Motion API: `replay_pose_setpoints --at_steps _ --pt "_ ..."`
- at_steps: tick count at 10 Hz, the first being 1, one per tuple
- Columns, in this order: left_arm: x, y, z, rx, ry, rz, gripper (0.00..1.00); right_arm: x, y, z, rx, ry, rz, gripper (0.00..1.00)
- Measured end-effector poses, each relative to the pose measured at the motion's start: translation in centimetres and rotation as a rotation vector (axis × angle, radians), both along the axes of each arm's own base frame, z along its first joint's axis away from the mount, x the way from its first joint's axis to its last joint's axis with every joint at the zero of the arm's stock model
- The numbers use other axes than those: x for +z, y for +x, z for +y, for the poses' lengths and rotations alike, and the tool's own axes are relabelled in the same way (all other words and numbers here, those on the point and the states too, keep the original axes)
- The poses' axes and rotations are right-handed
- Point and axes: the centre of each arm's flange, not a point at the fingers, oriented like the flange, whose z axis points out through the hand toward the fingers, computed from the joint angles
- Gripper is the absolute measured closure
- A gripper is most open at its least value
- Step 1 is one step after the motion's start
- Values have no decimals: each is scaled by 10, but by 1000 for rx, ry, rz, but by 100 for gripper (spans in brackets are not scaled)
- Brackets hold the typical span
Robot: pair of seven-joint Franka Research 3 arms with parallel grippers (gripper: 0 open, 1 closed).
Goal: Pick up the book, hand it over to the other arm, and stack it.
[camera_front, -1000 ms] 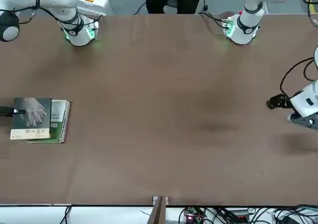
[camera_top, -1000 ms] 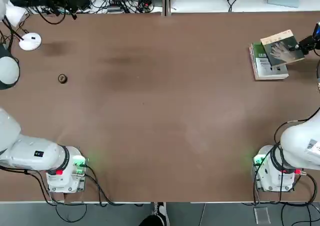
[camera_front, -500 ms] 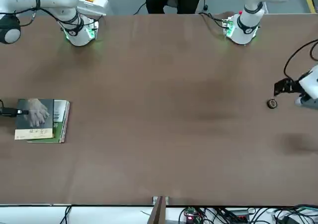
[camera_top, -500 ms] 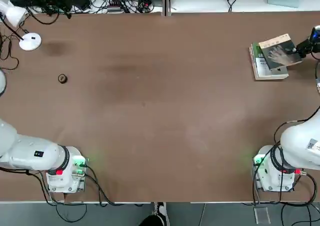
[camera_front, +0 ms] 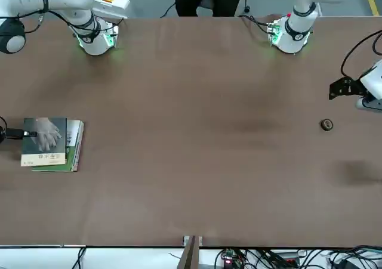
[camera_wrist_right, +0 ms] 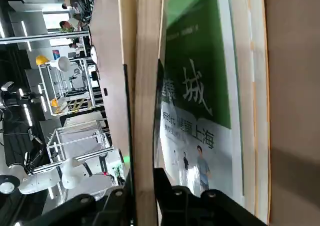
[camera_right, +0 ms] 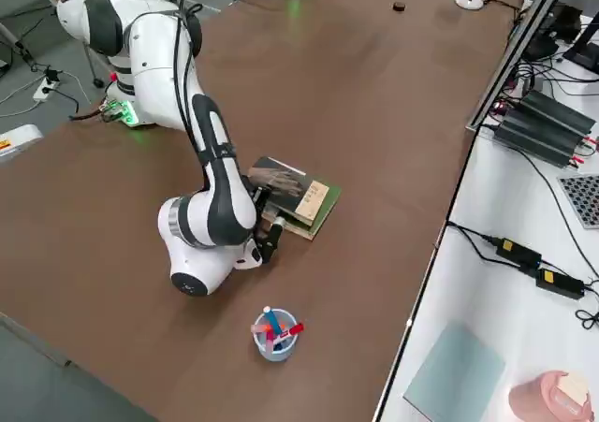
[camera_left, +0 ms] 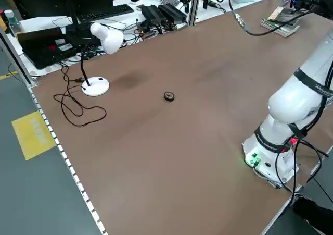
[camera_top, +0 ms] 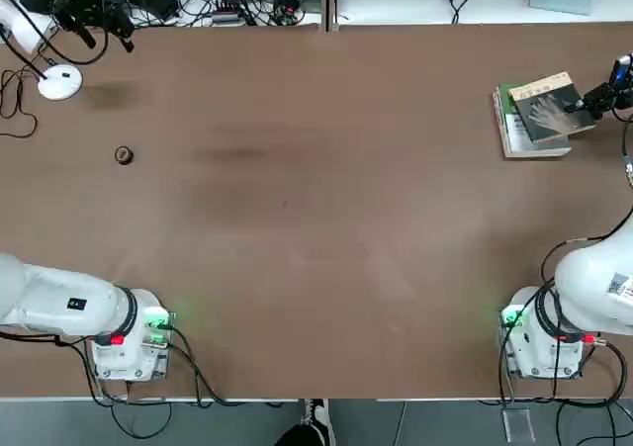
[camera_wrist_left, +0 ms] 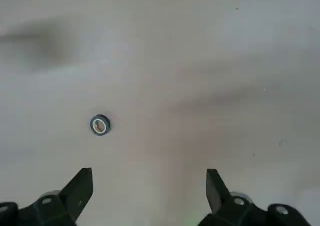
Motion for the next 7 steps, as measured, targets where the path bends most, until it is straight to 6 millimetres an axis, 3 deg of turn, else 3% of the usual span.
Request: replay_pose_setpoints --at_steps 7 --pt "-3 -1 -3 -5 0 2 0 -2 2 1 -5 -10 -8 81"
